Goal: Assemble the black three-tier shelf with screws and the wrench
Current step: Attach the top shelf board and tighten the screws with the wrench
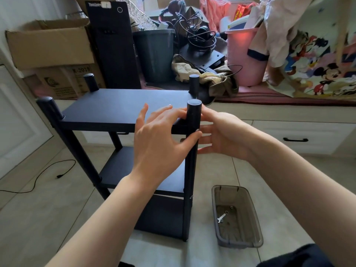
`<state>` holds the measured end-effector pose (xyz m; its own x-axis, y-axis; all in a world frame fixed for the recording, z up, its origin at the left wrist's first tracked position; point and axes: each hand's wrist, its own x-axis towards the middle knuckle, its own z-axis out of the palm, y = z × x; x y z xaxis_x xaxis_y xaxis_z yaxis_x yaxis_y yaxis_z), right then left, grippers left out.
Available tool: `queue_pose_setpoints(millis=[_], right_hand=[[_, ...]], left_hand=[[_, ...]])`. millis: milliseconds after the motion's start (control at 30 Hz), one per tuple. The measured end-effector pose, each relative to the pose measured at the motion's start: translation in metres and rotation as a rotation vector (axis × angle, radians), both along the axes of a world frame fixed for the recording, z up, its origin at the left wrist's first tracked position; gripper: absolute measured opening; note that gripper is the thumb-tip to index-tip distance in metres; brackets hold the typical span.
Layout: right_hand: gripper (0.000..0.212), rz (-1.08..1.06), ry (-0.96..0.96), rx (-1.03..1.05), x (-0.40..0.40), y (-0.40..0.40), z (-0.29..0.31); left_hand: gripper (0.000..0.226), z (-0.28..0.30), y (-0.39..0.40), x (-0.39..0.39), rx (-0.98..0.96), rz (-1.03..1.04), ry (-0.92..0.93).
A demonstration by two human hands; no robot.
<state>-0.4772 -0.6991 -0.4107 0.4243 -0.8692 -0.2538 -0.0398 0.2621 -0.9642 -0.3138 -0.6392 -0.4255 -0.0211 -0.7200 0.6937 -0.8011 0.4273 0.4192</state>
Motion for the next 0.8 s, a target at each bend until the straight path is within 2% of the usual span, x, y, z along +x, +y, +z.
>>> queue_pose_setpoints(millis=[100,233,433,633,800], right_hand=[[0.033,0.014,-0.024,-0.015,0.002,0.000,0.001],[0.026,-0.008,-0.057,-0.048,0.003,0.000,0.000],[0.033,-0.017,-0.071,-0.142,0.004,0.003,-0.003],[0.037,-0.068,0.072,-0.228,-0.013,0.002,-0.008],[0.030,-0.037,0.245,-0.147,-0.044,0.002,-0.042]], left_hand=[[0.036,-0.001,0.002,0.001,-0.006,0.013,-0.026],[0.042,-0.002,0.001,0.000,-0.010,0.051,-0.074],[0.052,-0.007,0.000,-0.003,-0.050,0.094,-0.179],[0.052,-0.010,-0.004,-0.002,-0.100,0.101,-0.187],[0.046,-0.014,-0.006,-0.003,-0.165,0.106,-0.169]])
